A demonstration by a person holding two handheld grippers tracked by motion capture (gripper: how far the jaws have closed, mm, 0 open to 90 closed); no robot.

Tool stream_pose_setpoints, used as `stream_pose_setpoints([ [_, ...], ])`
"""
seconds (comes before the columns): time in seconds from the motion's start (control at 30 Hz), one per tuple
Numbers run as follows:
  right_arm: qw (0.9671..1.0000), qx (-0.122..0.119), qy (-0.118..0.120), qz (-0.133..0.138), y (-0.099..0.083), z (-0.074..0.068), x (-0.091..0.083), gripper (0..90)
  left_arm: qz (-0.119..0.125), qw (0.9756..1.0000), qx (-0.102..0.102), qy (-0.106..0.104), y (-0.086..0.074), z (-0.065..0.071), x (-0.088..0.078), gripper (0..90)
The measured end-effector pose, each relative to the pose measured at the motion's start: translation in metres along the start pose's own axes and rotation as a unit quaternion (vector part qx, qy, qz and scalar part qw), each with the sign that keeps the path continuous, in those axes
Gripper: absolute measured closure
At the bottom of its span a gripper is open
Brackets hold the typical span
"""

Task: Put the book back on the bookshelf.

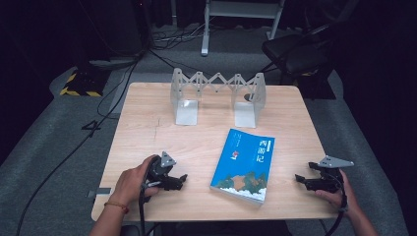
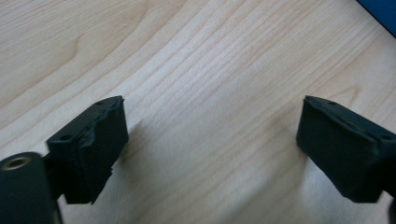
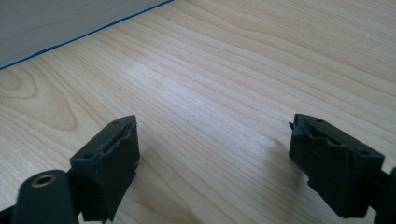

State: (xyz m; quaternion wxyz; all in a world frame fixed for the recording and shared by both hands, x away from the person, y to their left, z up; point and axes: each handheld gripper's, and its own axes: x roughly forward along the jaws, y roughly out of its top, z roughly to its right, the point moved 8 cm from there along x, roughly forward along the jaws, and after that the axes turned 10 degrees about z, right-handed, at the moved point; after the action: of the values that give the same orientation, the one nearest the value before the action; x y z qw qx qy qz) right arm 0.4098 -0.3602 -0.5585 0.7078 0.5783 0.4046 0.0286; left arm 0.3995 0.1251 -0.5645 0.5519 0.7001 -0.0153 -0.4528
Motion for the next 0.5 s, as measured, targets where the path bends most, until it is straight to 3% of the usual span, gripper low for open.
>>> stream_pose_setpoints([
  [0.03, 1.0, 0.0, 0.0, 0.0, 0.0, 0.0, 0.0, 16.4, -0.001, 0.9999, 0.01, -0.004, 0.002, -0.001, 0.002, 3.3],
  [0.17, 1.0, -0.004, 0.005, -0.001, 0.0, 0.0, 0.0, 15.9, -0.005, 0.9998, 0.013, -0.014, 0.004, -0.004, 0.007, 0.2],
  [0.37, 0.9995, -0.023, 0.023, -0.001, 0.002, -0.005, 0.002, 16.6, -0.003, 0.9995, -0.019, 0.025, 0.004, -0.004, 0.006, 0.4],
  [0.4, 0.9992, -0.035, 0.021, 0.001, 0.003, -0.007, 0.002, 19.7, -0.002, 0.9985, -0.033, 0.044, 0.003, -0.001, 0.005, 0.3],
  [0.43, 0.9992, -0.035, 0.021, 0.001, 0.003, -0.007, 0.002, 19.7, -0.002, 0.9985, -0.033, 0.044, 0.003, -0.001, 0.005, 0.3],
  [0.47, 0.9982, -0.054, 0.026, 0.004, 0.007, -0.012, 0.002, 21.1, -0.001, 0.9973, -0.046, 0.057, 0.002, 0.004, 0.004, 0.3],
  [0.5, 0.9976, -0.059, 0.036, 0.009, 0.011, -0.016, 0.001, 21.9, -0.001, 0.9973, -0.046, 0.057, 0.002, 0.004, 0.004, 0.3],
])
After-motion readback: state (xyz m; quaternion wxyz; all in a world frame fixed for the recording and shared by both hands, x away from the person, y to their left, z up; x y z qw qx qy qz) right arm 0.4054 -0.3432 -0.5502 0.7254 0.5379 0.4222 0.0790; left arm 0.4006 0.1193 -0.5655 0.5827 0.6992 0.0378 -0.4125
